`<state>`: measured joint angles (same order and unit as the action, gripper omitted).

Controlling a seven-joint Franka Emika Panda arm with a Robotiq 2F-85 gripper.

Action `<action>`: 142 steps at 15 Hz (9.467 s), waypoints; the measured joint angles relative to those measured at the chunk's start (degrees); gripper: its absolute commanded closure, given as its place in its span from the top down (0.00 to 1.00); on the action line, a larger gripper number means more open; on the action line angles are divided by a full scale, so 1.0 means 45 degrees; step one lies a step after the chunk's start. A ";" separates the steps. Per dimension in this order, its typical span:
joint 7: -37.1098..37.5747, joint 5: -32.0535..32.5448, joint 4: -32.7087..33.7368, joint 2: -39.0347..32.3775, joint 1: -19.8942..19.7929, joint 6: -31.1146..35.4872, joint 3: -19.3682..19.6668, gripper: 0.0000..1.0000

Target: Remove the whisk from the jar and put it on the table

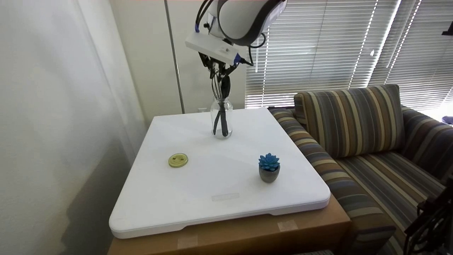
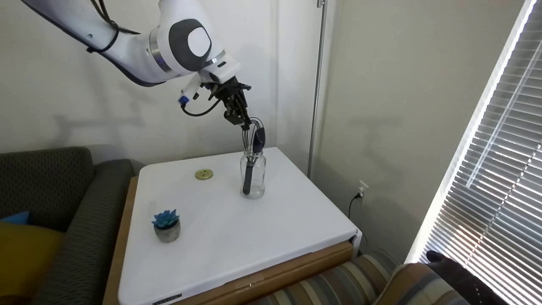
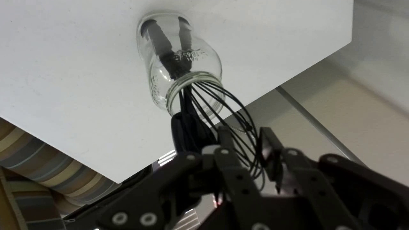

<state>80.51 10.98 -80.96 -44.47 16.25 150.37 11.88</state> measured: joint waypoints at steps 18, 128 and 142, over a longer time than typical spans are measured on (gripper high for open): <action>0.0000 0.0011 -0.0045 -0.0001 0.0018 0.0351 0.0031 0.01; -1.1091 0.0158 -0.4496 0.5214 -0.0962 -0.4540 -0.3259 0.01; -1.2805 0.6441 -0.4261 0.3441 0.1043 -0.2370 -0.2732 0.01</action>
<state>22.88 39.97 -100.14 -28.98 20.94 139.70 -0.42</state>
